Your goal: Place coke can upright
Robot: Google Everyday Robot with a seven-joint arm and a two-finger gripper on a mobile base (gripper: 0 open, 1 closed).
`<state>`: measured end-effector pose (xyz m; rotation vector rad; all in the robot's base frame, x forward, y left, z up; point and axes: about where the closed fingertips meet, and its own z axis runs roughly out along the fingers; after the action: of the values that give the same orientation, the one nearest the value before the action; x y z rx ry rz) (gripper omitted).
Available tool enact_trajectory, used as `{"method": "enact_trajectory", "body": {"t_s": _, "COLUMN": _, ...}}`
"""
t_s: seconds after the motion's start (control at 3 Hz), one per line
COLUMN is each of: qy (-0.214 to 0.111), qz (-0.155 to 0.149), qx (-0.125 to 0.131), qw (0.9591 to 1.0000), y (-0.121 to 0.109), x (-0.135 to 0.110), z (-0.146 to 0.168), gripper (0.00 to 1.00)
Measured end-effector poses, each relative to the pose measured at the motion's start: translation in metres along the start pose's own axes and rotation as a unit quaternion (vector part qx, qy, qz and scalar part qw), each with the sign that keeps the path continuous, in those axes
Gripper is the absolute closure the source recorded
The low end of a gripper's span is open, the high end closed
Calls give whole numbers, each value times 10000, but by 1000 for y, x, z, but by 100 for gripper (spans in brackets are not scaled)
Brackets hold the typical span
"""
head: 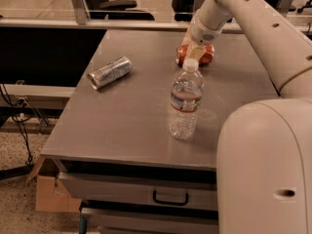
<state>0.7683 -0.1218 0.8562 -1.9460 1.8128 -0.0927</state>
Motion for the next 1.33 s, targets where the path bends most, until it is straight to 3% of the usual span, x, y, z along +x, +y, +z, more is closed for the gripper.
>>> {"method": "enact_trajectory", "body": {"t_s": 0.33, "qy": -103, "qz": 73, "qx": 146, "qw": 9998, "y": -6, "x": -3, "z": -15, "gripper": 77}}
{"method": "enact_trajectory", "body": {"t_s": 0.67, "qy": -698, "qz": 655, "qx": 602, "qw": 9936, "y": -17, "x": -7, "z": -47, "gripper": 99}}
{"method": "enact_trajectory", "body": {"t_s": 1.0, "qy": -1828, "qz": 1871, "qx": 1224, "qw": 9574, "y": -25, "x": -6, "z": -87, "gripper": 100}}
{"method": "enact_trajectory", "body": {"t_s": 1.33, "qy": -2720, "qz": 2694, "qx": 1635, "qw": 9093, "y": -19, "x": -3, "z": -101, "gripper": 100}}
